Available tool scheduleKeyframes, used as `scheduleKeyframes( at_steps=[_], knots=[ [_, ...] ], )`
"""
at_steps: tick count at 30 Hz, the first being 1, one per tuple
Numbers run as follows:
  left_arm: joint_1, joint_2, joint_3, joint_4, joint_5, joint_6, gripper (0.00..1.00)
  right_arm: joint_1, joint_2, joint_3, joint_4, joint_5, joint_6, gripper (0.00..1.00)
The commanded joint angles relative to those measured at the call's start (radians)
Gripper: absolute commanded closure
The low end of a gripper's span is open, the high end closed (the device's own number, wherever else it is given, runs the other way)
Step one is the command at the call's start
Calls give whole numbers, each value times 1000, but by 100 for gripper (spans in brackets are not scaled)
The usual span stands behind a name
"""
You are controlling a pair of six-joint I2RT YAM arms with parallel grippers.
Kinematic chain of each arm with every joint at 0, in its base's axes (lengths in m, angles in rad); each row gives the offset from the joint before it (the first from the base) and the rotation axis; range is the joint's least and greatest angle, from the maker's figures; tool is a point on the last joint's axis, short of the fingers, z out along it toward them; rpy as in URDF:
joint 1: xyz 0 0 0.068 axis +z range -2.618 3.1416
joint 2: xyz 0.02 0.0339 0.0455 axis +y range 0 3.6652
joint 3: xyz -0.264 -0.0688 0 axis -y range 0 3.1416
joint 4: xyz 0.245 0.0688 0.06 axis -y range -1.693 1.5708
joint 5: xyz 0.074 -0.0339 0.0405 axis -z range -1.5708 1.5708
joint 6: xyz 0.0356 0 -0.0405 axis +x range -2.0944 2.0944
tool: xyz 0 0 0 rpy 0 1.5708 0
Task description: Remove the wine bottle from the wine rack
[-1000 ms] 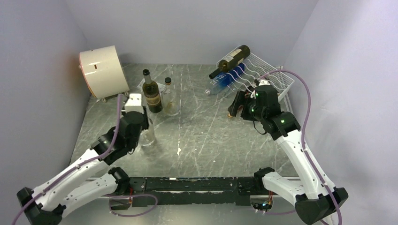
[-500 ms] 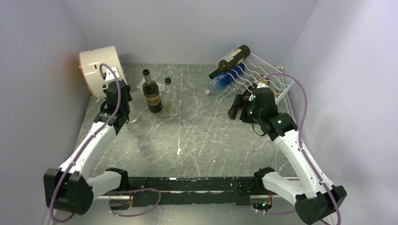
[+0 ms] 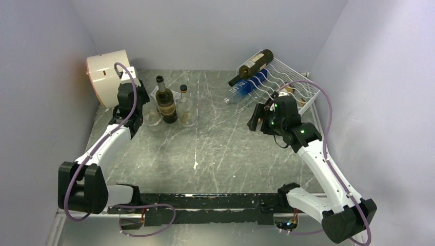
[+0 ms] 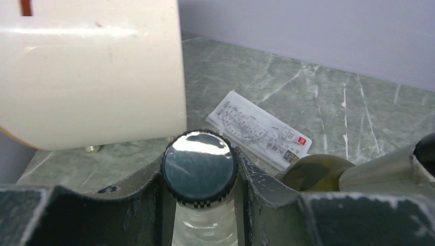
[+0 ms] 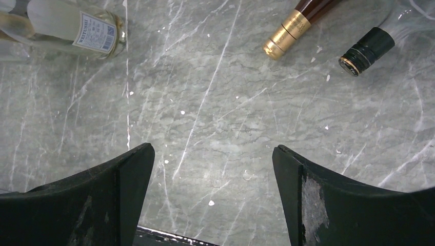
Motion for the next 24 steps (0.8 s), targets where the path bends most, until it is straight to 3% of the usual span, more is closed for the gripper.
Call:
scheduleKeyframes(
  at_steps=[1, 8, 11, 13, 16, 20, 24],
  knots=[
    [37, -7, 7, 291, 111, 17, 93, -7, -3, -4, 32, -20, -10, 10],
    [66, 17, -20, 297, 179, 18, 91, -7, -17, -5, 54, -56, -5, 10],
    [66, 18, -26, 281, 180, 13, 73, -7, -30, -5, 57, -73, -12, 9],
    [66, 22, -18, 250, 157, 6, 48, -7, -34, -5, 47, -77, -21, 9],
    [66, 31, 31, 158, 104, -27, 26, -7, -40, 8, 31, -74, -37, 8],
    [66, 24, 80, 62, 84, -52, 14, -6, -52, 44, 19, -74, -50, 8],
    [66, -47, 87, 19, 89, -58, 11, -6, -41, 76, 15, -70, -51, 7]
  ],
)
